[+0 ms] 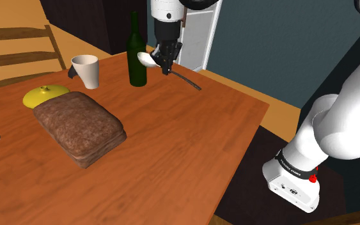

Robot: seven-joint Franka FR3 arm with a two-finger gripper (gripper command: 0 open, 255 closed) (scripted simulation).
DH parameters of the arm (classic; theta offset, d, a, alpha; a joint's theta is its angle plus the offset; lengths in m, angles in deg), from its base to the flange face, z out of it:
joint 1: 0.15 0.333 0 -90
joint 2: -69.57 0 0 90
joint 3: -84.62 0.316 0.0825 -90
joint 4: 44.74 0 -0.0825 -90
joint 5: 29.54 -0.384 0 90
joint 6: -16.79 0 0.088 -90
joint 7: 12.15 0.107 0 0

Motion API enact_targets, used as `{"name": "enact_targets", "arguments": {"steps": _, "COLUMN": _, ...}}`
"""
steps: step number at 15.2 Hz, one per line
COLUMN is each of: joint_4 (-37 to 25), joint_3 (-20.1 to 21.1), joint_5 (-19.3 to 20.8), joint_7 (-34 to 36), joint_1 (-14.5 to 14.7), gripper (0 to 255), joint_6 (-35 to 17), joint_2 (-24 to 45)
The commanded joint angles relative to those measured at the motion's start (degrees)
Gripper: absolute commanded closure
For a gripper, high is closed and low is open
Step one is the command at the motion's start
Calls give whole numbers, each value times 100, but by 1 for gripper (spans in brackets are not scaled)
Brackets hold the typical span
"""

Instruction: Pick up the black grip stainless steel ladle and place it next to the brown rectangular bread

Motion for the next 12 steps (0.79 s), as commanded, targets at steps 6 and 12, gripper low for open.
{"name": "enact_targets", "arguments": {"steps": 6, "joint_4": 43, "joint_3": 468, "joint_5": -38, "joint_7": 929, "joint_1": 468, "gripper": 255, "joint_6": 92, "joint_2": -37}}
{"name": "enact_targets", "arguments": {"steps": 12, "joint_4": -195, "joint_3": 882, "joint_5": 1, "joint_7": 1766, "joint_1": 891, "gripper": 255, "joint_6": 237, "joint_2": 157}}
